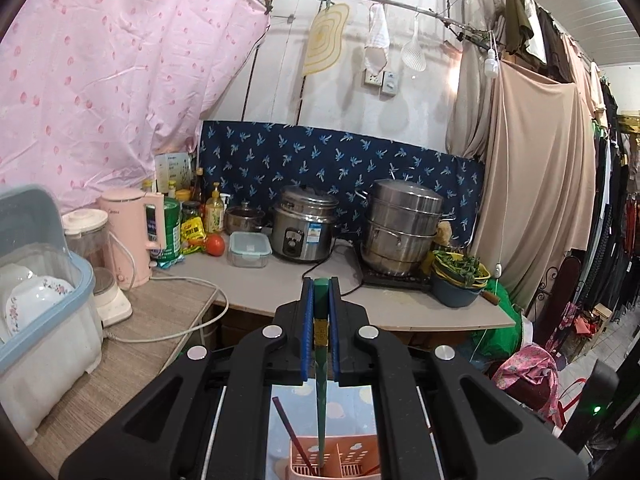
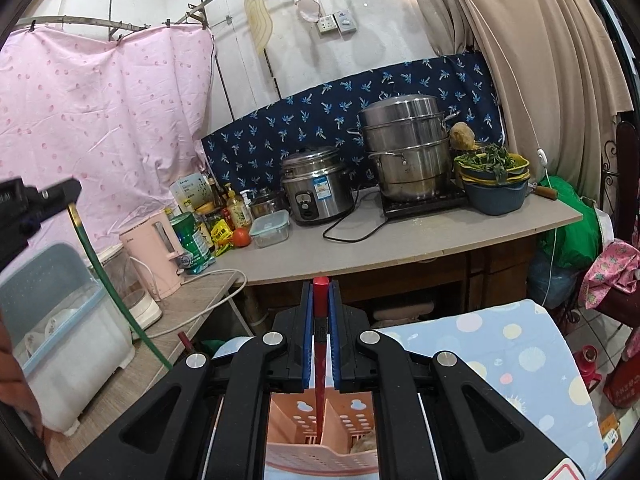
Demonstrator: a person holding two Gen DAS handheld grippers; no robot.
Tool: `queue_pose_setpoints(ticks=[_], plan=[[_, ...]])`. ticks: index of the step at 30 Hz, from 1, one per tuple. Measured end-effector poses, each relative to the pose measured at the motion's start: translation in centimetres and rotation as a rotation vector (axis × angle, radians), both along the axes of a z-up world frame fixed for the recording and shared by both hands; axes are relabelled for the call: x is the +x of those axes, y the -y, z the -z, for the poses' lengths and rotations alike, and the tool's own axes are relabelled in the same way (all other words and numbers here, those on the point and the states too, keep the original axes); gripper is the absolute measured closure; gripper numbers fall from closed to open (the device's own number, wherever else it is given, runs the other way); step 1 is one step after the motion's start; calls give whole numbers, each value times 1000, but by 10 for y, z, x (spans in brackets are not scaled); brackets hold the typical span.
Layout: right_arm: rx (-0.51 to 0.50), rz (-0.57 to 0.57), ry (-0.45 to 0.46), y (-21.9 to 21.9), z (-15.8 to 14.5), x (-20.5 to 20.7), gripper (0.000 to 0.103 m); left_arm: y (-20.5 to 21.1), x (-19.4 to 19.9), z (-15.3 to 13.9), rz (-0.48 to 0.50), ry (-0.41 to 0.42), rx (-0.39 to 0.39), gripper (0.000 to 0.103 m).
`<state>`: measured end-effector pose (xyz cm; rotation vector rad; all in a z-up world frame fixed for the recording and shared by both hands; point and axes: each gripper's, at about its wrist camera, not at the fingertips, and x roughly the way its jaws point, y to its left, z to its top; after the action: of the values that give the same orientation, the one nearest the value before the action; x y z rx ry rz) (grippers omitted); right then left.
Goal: Organize utensils
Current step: 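Lower both chopsticks into the holder and open both tools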
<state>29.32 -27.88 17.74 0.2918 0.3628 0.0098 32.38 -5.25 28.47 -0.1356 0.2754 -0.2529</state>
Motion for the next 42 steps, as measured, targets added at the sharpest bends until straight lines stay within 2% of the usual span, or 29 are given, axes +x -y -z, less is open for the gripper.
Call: queue_pose_setpoints(ticks=[3,11,14,15,20,23,30,33,37,42], plan=[[8,-4,-20,1,9,3,96,5,5,8,-1,-12,15,96],[-25,-20,-53,-6,22,2,95,13,26,51,-6,-113,48,96],[-40,-11,-64,-8,26,1,94,14,27,60,-5,-126,57,96],[-40,-10,-61,-7,27,0,91,14,28,62,-7,-132,61,96],[-39,0,-61,-4,26,-8,88,15,24,70,-3,-145,73,81],[-37,5,-52,-2,21,-13,83,15,18,72,-5,-142,83,66],[-22,-8,-32,-1,10,-39,77,12,-1,79,0,-157,114,63],[-11,-19,-33,-2,11,-56,75,13,-16,83,-4,-155,148,54],[7,-36,-49,-4,16,-81,75,16,-39,92,-5,-159,204,54],[-1,-43,-75,-10,29,-116,75,14,-65,107,3,-193,231,54]])
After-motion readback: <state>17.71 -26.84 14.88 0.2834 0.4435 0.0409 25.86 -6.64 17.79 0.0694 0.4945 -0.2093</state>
